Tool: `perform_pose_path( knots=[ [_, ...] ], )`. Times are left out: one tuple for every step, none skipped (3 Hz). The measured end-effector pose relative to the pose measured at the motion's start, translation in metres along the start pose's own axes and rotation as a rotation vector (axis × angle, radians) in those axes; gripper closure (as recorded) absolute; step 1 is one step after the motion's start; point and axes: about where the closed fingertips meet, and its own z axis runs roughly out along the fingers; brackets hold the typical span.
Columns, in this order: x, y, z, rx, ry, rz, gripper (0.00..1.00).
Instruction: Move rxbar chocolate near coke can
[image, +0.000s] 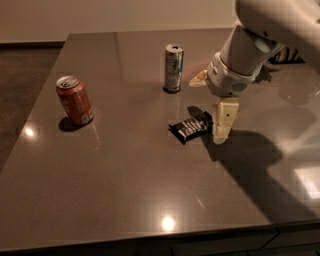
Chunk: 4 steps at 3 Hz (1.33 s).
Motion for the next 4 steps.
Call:
perform_pose_path(
  knots=[
    [-0.004, -0.002, 0.018, -0.045, -0.004, -0.025, 0.0],
    [-0.005, 0.0, 0.03, -0.085, 0.001, -0.037, 0.12],
    [-0.007, 0.003, 0.035, -0.1, -0.001, -0.041, 0.29],
    [-0.011, 0.005, 0.032, -0.099, -0.011, -0.033, 0.53]
  ],
)
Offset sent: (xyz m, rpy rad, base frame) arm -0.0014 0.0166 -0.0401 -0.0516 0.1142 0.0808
